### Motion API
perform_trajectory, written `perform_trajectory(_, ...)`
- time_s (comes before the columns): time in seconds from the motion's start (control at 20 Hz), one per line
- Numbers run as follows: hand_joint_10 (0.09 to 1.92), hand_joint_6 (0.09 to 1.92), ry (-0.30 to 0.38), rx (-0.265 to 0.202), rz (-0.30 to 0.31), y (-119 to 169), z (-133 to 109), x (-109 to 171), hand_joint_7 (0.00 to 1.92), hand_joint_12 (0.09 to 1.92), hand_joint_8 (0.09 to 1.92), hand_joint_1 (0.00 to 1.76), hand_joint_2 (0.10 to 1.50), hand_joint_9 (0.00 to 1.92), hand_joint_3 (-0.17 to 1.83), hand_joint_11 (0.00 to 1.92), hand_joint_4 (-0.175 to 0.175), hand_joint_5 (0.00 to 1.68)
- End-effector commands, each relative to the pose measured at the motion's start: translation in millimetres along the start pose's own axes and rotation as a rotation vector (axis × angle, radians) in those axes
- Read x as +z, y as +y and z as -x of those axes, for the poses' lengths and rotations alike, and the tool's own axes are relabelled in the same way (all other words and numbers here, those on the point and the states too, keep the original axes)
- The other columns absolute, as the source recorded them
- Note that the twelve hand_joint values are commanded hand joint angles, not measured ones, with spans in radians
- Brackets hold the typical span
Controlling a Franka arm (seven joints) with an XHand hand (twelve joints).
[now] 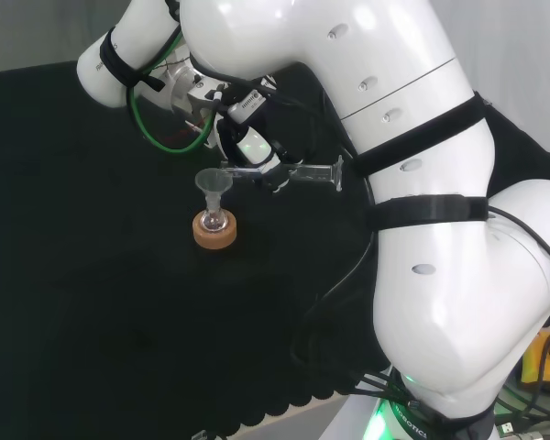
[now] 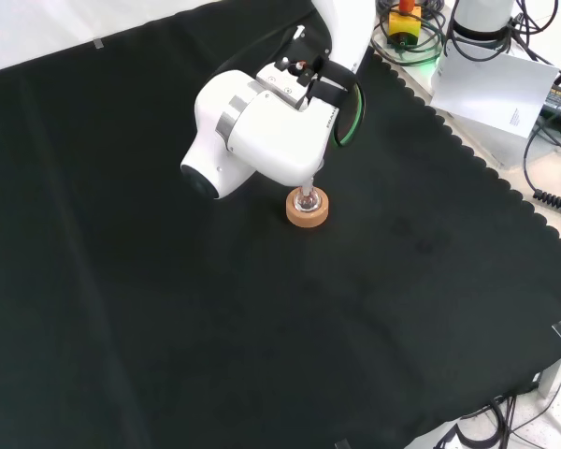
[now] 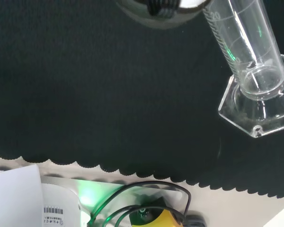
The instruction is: Pour the water from the graduated cylinder into the round-bottom flask.
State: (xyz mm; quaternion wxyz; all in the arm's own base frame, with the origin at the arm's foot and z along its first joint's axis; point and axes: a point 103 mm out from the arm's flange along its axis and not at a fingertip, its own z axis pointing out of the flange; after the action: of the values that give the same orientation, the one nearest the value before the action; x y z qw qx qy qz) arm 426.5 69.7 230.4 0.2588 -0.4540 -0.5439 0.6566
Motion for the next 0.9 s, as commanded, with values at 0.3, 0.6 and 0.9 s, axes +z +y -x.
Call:
perform_trajectory(0.3,0.97,0.87,-0.002,-0.005,0.013,0.5,-1.5,-0.9,0.91,0.8,1.04,1.5,1.06,1.12,-0.01,1.06,-0.132,0.98)
perform_trajectory(0.6,0.96,0.87,-0.005,-0.019,0.041,1.2,-9.5,-7.9,0.91,0.8,1.04,1.5,1.06,1.12,-0.01,1.06,-0.131,0.98)
perform_trajectory(0.9,0.95,0.87,0.001,-0.046,0.09,0.3,-8.2,-8.2,0.92,0.78,1.03,1.5,1.06,1.13,-0.01,1.06,-0.126,0.99)
